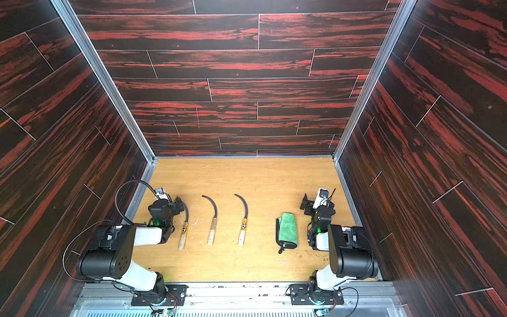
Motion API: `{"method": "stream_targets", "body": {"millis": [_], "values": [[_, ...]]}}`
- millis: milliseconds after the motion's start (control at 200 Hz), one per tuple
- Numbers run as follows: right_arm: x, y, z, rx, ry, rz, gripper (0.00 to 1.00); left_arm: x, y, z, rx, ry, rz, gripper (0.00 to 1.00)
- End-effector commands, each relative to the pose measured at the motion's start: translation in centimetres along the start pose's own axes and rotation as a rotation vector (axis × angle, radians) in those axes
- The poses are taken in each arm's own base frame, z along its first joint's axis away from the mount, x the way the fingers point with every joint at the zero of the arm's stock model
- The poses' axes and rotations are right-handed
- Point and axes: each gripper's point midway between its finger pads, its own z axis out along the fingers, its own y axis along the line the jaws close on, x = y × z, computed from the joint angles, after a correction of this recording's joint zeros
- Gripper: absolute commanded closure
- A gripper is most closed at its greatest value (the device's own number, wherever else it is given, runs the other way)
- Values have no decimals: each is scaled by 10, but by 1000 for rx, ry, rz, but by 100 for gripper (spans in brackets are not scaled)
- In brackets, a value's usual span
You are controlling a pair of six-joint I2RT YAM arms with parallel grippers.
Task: Wipe small sickles with rags
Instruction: Pick up the rag from the center of the board.
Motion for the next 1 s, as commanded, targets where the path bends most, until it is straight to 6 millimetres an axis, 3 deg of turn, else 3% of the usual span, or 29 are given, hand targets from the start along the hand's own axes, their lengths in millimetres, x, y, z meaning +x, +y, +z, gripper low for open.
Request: {"method": "stream_targets", "body": {"millis": [0, 997], "values": [[-1, 0, 4, -3, -3, 8, 2, -12, -1, -1, 10, -27, 6, 0], [-7, 0, 1, 1, -19, 5, 2, -14, 0, -1, 1, -35, -2, 0]]}}
